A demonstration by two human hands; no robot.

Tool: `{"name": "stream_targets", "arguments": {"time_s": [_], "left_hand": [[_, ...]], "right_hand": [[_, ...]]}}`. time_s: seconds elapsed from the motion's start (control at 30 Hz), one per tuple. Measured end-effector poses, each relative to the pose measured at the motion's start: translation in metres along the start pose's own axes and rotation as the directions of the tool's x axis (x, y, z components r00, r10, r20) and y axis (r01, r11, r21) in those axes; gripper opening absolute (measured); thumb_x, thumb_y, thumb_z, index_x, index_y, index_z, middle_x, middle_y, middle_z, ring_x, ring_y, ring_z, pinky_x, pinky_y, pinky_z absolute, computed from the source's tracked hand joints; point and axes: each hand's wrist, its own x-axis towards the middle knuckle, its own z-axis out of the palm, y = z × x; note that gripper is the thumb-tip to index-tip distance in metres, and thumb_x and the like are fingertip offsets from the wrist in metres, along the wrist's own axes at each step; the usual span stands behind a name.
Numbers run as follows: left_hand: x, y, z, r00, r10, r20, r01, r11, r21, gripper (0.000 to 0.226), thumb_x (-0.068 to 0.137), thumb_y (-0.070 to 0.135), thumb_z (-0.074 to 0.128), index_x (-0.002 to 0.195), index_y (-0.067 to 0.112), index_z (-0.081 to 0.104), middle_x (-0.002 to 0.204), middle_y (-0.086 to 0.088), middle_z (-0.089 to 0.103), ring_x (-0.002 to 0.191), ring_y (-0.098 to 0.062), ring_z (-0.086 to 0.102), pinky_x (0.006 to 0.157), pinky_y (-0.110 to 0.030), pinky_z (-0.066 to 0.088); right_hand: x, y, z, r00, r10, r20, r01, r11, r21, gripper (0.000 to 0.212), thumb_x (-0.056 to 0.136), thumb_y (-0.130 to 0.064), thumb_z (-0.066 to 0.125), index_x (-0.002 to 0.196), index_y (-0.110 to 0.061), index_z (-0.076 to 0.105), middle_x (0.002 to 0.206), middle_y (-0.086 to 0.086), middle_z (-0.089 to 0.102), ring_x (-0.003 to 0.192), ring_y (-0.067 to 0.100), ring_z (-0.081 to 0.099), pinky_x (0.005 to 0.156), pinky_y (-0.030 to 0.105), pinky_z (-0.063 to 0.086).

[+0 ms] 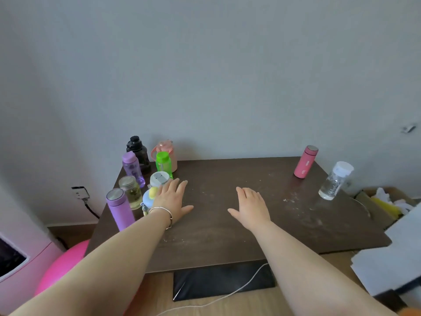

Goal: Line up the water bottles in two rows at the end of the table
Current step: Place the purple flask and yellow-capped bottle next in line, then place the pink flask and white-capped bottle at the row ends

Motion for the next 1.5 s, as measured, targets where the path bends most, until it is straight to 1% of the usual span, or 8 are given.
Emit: {"name": "stream_targets", "arguments": {"time_s": [0.13, 0.27, 0.43, 0.53, 0.8, 1.17, 1.33, 1.5], "left_hand": [[0.013, 0.086, 0.004, 0.997, 0.078, -0.011, -0.078, 0.996, -0.042, 0.085, 0.088, 0.063, 0.051, 0.154, 0.025, 0.013, 0.161, -0.004, 0.017, 0.15, -0.027, 0.008, 0.122, -0.045, 0.011], [0.023, 0.16, 0.011, 0.988, 0.155, 0.01, -0.154, 0.985, -0.077, 0.083, 0.09, 0.062, 0.047, 0.154, 0.025, 0.011, 0.161, -0.003, 0.015, 0.15, -0.025, 0.006, 0.122, -0.043, 0.009], [0.039, 0.227, 0.023, 0.96, 0.273, 0.069, -0.272, 0.962, -0.015, 0.08, 0.092, 0.061, 0.045, 0.154, 0.026, 0.009, 0.162, -0.003, 0.013, 0.151, -0.026, 0.004, 0.122, -0.045, 0.007], [0.057, 0.254, 0.03, 0.947, 0.31, 0.087, -0.313, 0.949, 0.023, 0.078, 0.093, 0.06, 0.044, 0.154, 0.025, 0.009, 0.162, -0.004, 0.012, 0.15, -0.027, 0.004, 0.122, -0.047, 0.007], [0.127, 0.296, 0.053, 0.901, 0.41, 0.141, -0.423, 0.903, 0.077, 0.078, 0.094, 0.057, 0.044, 0.154, 0.025, 0.004, 0.163, -0.006, 0.006, 0.15, -0.029, 0.001, 0.121, -0.05, 0.006], [0.228, 0.314, 0.063, 0.873, 0.461, 0.16, -0.481, 0.868, 0.122, 0.08, 0.092, 0.058, 0.046, 0.153, 0.025, 0.007, 0.163, -0.008, 0.007, 0.15, -0.032, 0.004, 0.119, -0.052, 0.01], [0.261, 0.335, 0.071, 0.85, 0.504, 0.151, -0.522, 0.843, 0.128, 0.078, 0.092, 0.057, 0.047, 0.153, 0.024, 0.01, 0.162, -0.008, 0.008, 0.15, -0.032, 0.005, 0.119, -0.052, 0.011], [0.299, 0.362, 0.083, 0.851, 0.499, 0.162, -0.52, 0.843, 0.136, 0.078, 0.092, 0.056, 0.047, 0.152, 0.023, 0.01, 0.162, -0.009, 0.008, 0.15, -0.033, 0.005, 0.12, -0.052, 0.011]], "right_hand": [[-0.025, 0.075, -0.026, 0.993, 0.117, -0.023, -0.117, 0.993, -0.021, 0.076, 0.091, -0.056, 0.054, 0.149, -0.013, 0.029, 0.149, 0.009, 0.041, 0.14, 0.027, 0.034, 0.118, 0.043, 0.025], [-0.05, 0.139, -0.043, 0.978, 0.207, -0.014, -0.207, 0.976, -0.06, 0.077, 0.09, -0.056, 0.055, 0.149, -0.014, 0.029, 0.148, 0.008, 0.041, 0.139, 0.026, 0.035, 0.117, 0.043, 0.026], [-0.071, 0.194, -0.047, 0.953, 0.303, -0.001, -0.302, 0.949, -0.086, 0.077, 0.09, -0.056, 0.056, 0.149, -0.015, 0.029, 0.149, 0.008, 0.04, 0.14, 0.026, 0.033, 0.118, 0.045, 0.025], [-0.074, 0.216, -0.043, 0.938, 0.346, 0.014, -0.343, 0.933, -0.107, 0.078, 0.09, -0.056, 0.055, 0.15, -0.016, 0.027, 0.15, 0.008, 0.038, 0.142, 0.027, 0.031, 0.119, 0.046, 0.022], [-0.049, 0.256, -0.033, 0.888, 0.46, 0.014, -0.453, 0.879, -0.147, 0.076, 0.091, -0.057, 0.053, 0.15, -0.017, 0.027, 0.152, 0.008, 0.037, 0.145, 0.027, 0.027, 0.12, 0.048, 0.02], [0.003, 0.297, -0.028, 0.803, 0.596, -0.006, -0.588, 0.791, -0.171, 0.075, 0.091, -0.06, 0.05, 0.15, -0.021, 0.026, 0.157, 0.009, 0.031, 0.147, 0.028, 0.024, 0.12, 0.047, 0.018], [0.026, 0.33, -0.028, 0.795, 0.605, -0.05, -0.599, 0.769, -0.222, 0.075, 0.09, -0.061, 0.051, 0.149, -0.021, 0.028, 0.155, 0.009, 0.034, 0.145, 0.029, 0.028, 0.119, 0.046, 0.021], [0.059, 0.374, -0.023, 0.802, 0.588, -0.1, -0.594, 0.769, -0.235, 0.076, 0.088, -0.061, 0.055, 0.147, -0.019, 0.032, 0.15, 0.011, 0.041, 0.141, 0.031, 0.035, 0.117, 0.046, 0.028]]}}
